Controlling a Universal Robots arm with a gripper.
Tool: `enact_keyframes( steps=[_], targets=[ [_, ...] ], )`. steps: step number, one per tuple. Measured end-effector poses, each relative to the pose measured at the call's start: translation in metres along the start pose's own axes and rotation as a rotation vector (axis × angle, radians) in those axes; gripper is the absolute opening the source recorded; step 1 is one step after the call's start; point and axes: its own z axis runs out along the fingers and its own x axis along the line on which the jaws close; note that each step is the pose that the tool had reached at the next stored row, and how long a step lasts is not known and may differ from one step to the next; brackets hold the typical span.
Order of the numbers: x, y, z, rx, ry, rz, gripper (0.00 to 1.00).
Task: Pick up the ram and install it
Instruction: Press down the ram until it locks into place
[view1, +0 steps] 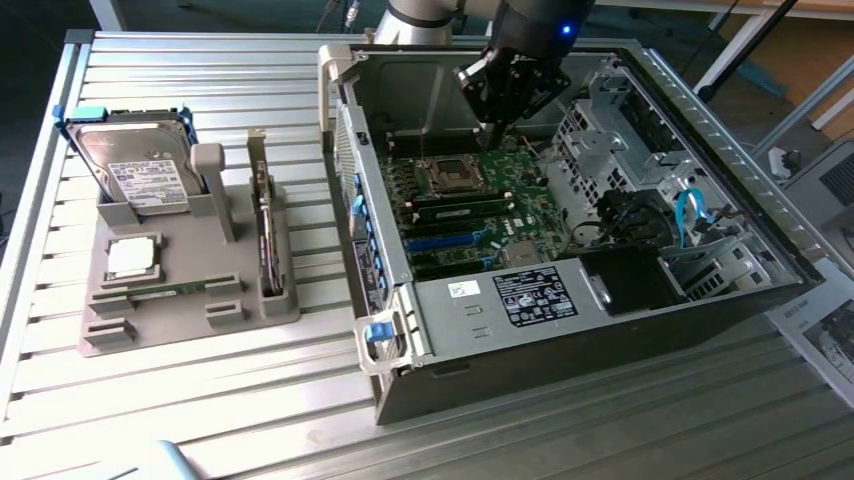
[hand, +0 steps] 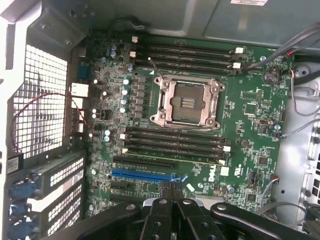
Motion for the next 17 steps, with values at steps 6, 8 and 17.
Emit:
enact_keyframes(
  steps=[6, 8, 17],
  targets=[
    [0.0000, 0.0000, 0.0000, 0.0036, -0.0141, 0.001, 0.11],
    [0.0001, 0.0000, 0.0000, 0.0041, -0.0177, 0.001, 0.11],
    [0.0000, 0.0004, -0.0001, 0.0051, -0.0272, 0.002, 0.11]
  ],
)
